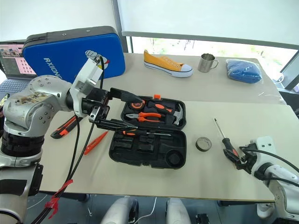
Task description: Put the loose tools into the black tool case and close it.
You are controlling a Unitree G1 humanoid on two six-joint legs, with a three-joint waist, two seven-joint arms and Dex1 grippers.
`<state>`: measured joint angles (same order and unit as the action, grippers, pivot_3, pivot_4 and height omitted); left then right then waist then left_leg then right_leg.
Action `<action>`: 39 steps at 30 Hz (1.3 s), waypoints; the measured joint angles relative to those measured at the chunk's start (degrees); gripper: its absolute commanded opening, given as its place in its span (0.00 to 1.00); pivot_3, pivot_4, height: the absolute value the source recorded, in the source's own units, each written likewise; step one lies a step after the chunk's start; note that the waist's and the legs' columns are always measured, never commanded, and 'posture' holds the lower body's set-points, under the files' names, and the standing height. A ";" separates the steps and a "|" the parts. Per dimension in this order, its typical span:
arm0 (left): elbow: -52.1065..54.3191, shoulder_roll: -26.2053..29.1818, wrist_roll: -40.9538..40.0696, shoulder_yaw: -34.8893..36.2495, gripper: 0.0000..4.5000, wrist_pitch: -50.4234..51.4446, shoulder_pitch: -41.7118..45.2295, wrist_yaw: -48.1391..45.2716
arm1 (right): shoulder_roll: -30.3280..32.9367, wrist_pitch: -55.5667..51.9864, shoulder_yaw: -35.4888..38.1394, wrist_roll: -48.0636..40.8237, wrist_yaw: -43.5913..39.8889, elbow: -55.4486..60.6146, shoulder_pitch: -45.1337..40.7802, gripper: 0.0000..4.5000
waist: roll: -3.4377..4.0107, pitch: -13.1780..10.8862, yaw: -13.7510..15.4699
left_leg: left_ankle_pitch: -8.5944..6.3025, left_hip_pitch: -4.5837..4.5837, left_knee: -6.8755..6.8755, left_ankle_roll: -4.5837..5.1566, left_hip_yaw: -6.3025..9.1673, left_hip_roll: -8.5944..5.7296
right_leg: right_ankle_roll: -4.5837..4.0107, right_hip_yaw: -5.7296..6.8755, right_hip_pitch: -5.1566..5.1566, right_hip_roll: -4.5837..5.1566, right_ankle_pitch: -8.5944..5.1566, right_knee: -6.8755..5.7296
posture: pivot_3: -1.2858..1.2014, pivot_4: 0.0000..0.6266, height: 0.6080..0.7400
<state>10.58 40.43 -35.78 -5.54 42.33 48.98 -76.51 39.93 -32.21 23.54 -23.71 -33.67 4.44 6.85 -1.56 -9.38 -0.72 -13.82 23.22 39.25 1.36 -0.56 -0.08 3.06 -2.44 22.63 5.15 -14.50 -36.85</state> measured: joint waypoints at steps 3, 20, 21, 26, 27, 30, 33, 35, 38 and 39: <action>0.00 0.12 0.28 -0.05 1.00 -0.51 0.00 0.16 | -0.16 1.48 0.41 0.02 -0.15 -0.72 0.11 0.37 | 0.00 0.00 -0.03 | 0.00 -0.01 -0.02 0.00 0.01 0.01 | -0.01 0.00 0.01 -0.01 0.00 -0.01 | 0.52 0.24 0.99; 2.16 8.41 2.99 -0.25 1.00 -4.73 -6.17 -2.63 | 14.73 0.20 -7.22 -10.12 -24.81 6.27 -20.88 0.23 | 0.26 -0.17 -1.71 | 0.01 0.06 -0.28 -0.02 0.07 0.18 | -0.18 -0.11 0.25 -0.29 -0.02 -0.01 | 0.52 0.24 0.99; 2.17 8.64 3.16 -0.33 1.00 -4.93 -6.21 -3.09 | 14.70 0.69 -10.40 -10.06 -26.63 7.59 -22.33 0.23 | 0.25 -0.18 -1.62 | 0.01 0.12 -0.26 -0.02 0.07 0.18 | -0.18 -0.11 0.31 -0.29 -0.02 -0.03 | 0.52 0.24 0.99; 2.70 12.65 3.21 0.01 1.00 -5.07 -7.73 -5.83 | 11.35 6.99 -27.70 -2.40 -35.35 6.38 -32.58 0.23 | 0.21 -0.21 -0.49 | 0.02 0.46 -0.13 -0.03 0.09 0.12 | -0.14 -0.04 0.58 -0.13 -0.02 -0.06 | 0.52 0.24 0.99; 3.14 13.35 3.10 0.04 1.00 -5.01 -8.36 -6.16 | 10.79 8.31 -29.57 -1.01 -36.16 5.32 -33.24 0.23 | 0.20 -0.21 -0.19 | 0.02 0.50 -0.12 -0.03 0.09 0.08 | -0.11 -0.02 0.62 -0.07 -0.02 -0.05 | 0.52 0.24 0.99; 4.95 15.83 1.85 1.11 1.00 -4.37 -10.78 -6.82 | 7.35 13.80 -34.83 5.13 -37.04 -1.17 -36.82 0.23 | 0.13 -0.26 -0.08 | 0.02 0.54 -0.07 -0.03 0.05 0.04 | -0.06 -0.02 0.64 0.01 -0.01 -0.04 | 0.52 0.24 0.99; 6.60 17.09 1.48 2.71 1.00 -3.66 -11.96 -6.44 | 4.87 17.25 -37.62 9.43 -36.98 -5.63 -38.30 0.23 | 0.11 -0.27 0.13 | 0.02 0.55 -0.07 -0.03 0.12 0.03 | -0.06 0.06 0.65 0.02 -0.01 -0.11 | 0.52 0.24 0.99; 6.76 17.48 1.47 3.58 1.00 -3.39 -12.32 -5.55 | 4.20 18.09 -38.57 10.59 -37.16 -6.74 -38.45 0.23 | 0.11 -0.27 0.13 | 0.02 0.54 -0.07 -0.03 0.12 0.03 | -0.06 0.05 0.65 0.02 -0.01 -0.13 | 0.52 0.24 0.99; 7.11 17.70 1.02 4.49 1.00 -2.89 -13.02 -4.52 | 4.14 18.84 -38.74 11.66 -37.71 -6.77 -37.94 0.23 | 0.10 -0.27 0.02 | 0.02 0.54 -0.07 -0.03 0.13 0.03 | -0.07 0.06 0.65 0.00 -0.01 -0.15 | 0.52 0.24 0.99; 7.23 17.71 0.86 4.55 1.00 -2.69 -13.06 -4.36 | 4.14 18.88 -38.74 11.87 -37.76 -6.67 -37.59 0.23 | 0.10 -0.27 0.02 | 0.02 0.54 -0.07 -0.03 0.13 0.03 | -0.07 0.06 0.65 0.00 -0.01 -0.15 | 0.52 0.24 0.99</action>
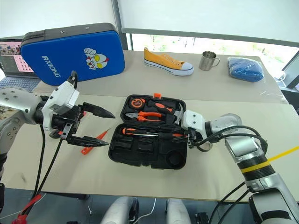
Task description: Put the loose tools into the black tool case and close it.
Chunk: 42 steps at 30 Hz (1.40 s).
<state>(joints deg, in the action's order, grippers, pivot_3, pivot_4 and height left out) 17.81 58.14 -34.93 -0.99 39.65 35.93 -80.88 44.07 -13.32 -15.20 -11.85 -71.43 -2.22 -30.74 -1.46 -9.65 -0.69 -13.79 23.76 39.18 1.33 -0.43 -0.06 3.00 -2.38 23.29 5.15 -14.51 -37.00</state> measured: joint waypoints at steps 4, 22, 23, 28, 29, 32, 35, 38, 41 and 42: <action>0.63 -0.01 -0.78 0.05 1.00 0.40 -0.02 1.30 | -0.62 -1.19 -0.16 0.56 0.69 0.62 0.94 0.23 | 0.00 0.00 -0.06 | 0.00 -0.01 0.00 0.00 0.00 0.00 | 0.00 -0.01 0.00 -0.01 0.00 -0.02 | 0.52 0.24 0.99; 1.25 -1.44 -0.97 -0.45 1.00 -0.68 0.36 2.03 | -2.14 -16.10 6.04 -6.44 4.65 12.73 -1.33 0.81 | 0.00 0.00 -0.09 | 0.00 -0.03 0.00 -0.01 0.03 0.00 | -0.01 0.00 0.00 -0.04 0.00 -0.05 | 0.52 0.24 0.99; 1.10 -1.51 -0.95 -0.51 1.00 -0.71 0.52 2.03 | -2.20 -17.07 6.40 -6.95 5.09 12.97 -1.72 0.76 | 0.00 0.00 -0.08 | 0.00 -0.03 0.00 -0.01 0.03 0.00 | -0.01 0.01 0.00 -0.05 0.00 -0.05 | 0.52 0.24 0.99; 0.39 -1.83 -0.73 -1.37 1.00 -0.96 1.25 1.97 | -3.94 -18.19 4.57 -6.53 6.35 12.57 -1.77 0.41 | 0.00 0.00 -0.08 | 0.00 -0.02 0.00 -0.01 0.02 -0.02 | -0.02 0.00 0.00 -0.03 0.00 -0.05 | 0.52 0.24 0.99; 0.15 -1.83 -0.34 -1.71 1.00 -1.21 1.27 1.88 | -4.64 -17.87 3.98 -5.95 6.68 11.75 -1.77 0.35 | 0.00 0.00 -0.09 | 0.00 -0.02 0.00 -0.01 0.02 -0.04 | -0.01 0.00 0.00 -0.04 0.00 -0.04 | 0.52 0.24 0.99; -0.25 -1.83 0.88 -2.48 1.00 -2.19 1.28 1.46 | -7.17 -16.48 1.70 -3.53 8.11 7.67 -1.78 0.12 | 0.00 0.00 -0.11 | 0.01 -0.01 0.00 -0.01 -0.01 -0.06 | -0.02 -0.01 0.03 -0.04 0.00 -0.05 | 0.52 0.24 0.99; -0.61 -1.83 1.19 -2.51 1.00 -2.38 1.27 1.38 | -7.85 -15.33 0.28 -2.33 8.19 5.66 -1.78 0.01 | 0.00 0.00 -0.13 | 0.01 0.00 0.00 -0.01 -0.01 -0.04 | -0.02 -0.02 0.05 -0.04 0.00 -0.06 | 0.52 0.24 0.99; -0.65 -1.83 1.55 -2.51 1.00 -2.56 1.27 1.35 | -8.02 -14.38 -0.29 -1.45 7.86 5.14 -1.78 0.01 | 0.00 0.00 -0.11 | 0.01 0.00 0.00 -0.01 -0.01 -0.03 | -0.02 -0.01 0.04 -0.03 0.00 -0.06 | 0.52 0.24 0.99; -0.64 -1.82 1.71 -2.50 1.00 -3.00 1.20 1.35 | -8.53 -13.86 -1.82 0.04 8.16 4.76 -1.76 0.01 | 0.00 0.00 -0.13 | 0.01 -0.01 0.00 -0.01 -0.01 -0.04 | -0.02 -0.01 0.04 -0.04 0.00 -0.06 | 0.52 0.24 0.99; -0.64 -1.82 1.81 -2.50 1.00 -3.12 1.10 1.37 | -9.36 -13.78 -2.20 0.54 8.61 4.28 -1.75 0.01 | 0.00 0.00 -0.14 | 0.01 -0.01 0.00 -0.01 -0.01 -0.04 | -0.02 -0.01 0.04 -0.04 0.00 -0.07 | 0.52 0.24 0.99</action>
<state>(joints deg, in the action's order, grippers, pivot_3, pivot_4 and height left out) 17.17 56.32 -33.11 -3.50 36.53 37.03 -79.51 34.71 -27.10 -17.39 -11.31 -62.82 2.06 -32.49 -1.46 -9.65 -0.83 -13.79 23.75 39.18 1.31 -0.43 -0.10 2.98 -2.39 23.33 5.10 -14.50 -37.07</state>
